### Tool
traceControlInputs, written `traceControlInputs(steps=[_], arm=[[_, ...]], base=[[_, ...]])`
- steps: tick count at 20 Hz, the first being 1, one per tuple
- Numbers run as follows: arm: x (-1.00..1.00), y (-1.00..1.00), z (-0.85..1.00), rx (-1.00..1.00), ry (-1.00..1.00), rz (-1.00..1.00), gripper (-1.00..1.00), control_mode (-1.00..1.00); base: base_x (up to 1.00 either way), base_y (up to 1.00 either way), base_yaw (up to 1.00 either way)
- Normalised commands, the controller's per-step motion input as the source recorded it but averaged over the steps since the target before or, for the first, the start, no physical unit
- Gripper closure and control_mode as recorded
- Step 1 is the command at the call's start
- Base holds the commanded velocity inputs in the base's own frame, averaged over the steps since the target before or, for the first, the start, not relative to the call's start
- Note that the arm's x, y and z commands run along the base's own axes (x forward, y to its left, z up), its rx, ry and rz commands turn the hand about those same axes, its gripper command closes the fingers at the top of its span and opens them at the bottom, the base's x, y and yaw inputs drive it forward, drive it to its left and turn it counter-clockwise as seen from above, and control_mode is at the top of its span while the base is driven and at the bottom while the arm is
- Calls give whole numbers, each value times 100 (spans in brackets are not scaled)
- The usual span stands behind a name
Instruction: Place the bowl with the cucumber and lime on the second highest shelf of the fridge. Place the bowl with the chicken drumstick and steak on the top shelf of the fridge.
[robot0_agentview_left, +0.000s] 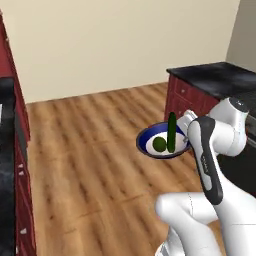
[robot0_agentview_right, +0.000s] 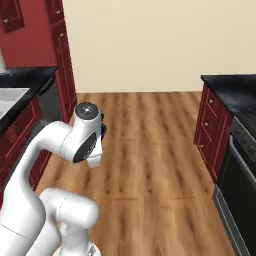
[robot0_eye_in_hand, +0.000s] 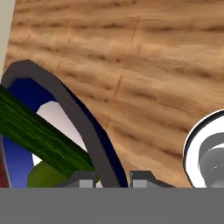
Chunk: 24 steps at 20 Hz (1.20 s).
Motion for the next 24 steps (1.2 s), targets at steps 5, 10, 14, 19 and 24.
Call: traceControlInputs(steps=[5,10,14,19,24], arm=[[0,0,0,0,0,0,100,100],[0,0,0,0,0,0,100,100],[0,0,0,0,0,0,100,100],[0,0,0,0,0,0,100,100],[0,0,0,0,0,0,100,100]], base=[[0,0,-92],[0,0,-93],[0,0,-93],[0,0,-93],[0,0,-95]])
